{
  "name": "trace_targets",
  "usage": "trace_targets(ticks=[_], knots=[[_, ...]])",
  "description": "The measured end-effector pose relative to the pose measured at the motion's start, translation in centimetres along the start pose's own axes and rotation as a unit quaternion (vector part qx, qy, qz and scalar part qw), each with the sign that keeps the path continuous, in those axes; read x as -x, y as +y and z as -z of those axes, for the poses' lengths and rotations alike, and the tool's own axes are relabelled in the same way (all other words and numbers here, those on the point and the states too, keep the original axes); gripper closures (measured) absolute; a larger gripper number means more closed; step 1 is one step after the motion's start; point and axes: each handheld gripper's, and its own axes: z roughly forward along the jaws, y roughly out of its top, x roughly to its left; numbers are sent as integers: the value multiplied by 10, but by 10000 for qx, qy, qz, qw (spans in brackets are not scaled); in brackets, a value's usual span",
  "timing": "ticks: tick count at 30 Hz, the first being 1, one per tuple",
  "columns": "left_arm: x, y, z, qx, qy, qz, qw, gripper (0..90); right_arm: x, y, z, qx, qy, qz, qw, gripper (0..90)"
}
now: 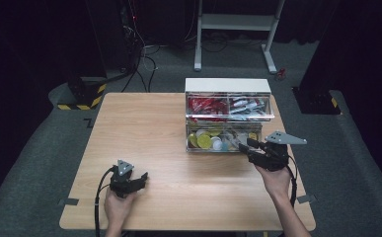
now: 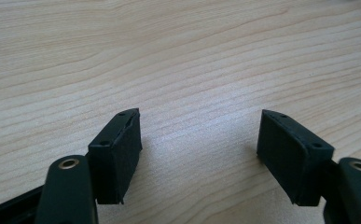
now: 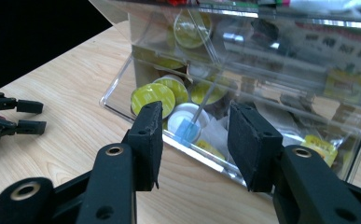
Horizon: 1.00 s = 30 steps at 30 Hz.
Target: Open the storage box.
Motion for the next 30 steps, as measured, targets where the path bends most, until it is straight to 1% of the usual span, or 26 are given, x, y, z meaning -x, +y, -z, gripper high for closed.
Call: trace_targets(ticks=[5, 10, 11, 12, 13, 17, 21, 24, 25, 26, 30], knots=[[0, 0, 0, -1, -10, 11, 10000, 307, -4, 13, -1, 12, -19, 169, 9999, 554], [0, 0, 0, 2, -11, 15, 10000, 307, -5, 21, -2, 56, -7, 194, 9998, 538], [0, 0, 0, 2, -15, 20, 10000, 307, -6, 24, -2, 54, -20, 231, 9997, 537], [0, 0, 0, 0, -13, 14, 10000, 306, -9, 28, -4, 54, -80, 354, 9993, 537], [0, 0, 0, -1, -13, 13, 10000, 306, -9, 28, -4, 54, -80, 354, 9993, 537], [0, 0, 0, 1, -22, 28, 10000, 306, -13, 35, -7, 114, -137, 502, 9986, 537], [0, 0, 0, -1, -22, 27, 10000, 306, -13, 41, -11, 96, -95, 479, 9988, 543], [0, 0, 0, -1, -25, 21, 10000, 306, -14, 46, -13, 121, -60, 514, 9986, 550], [0, 0, 0, 3, -26, 22, 10000, 305, -13, 49, -14, 105, -58, 525, 9986, 553], [0, 0, 0, 1, -30, 22, 10000, 306, -14, 51, -15, 80, -56, 486, 9988, 557], [0, 0, 0, 7, -36, 34, 10000, 305, -13, 57, -19, 30, -62, 513, 9987, 575]])
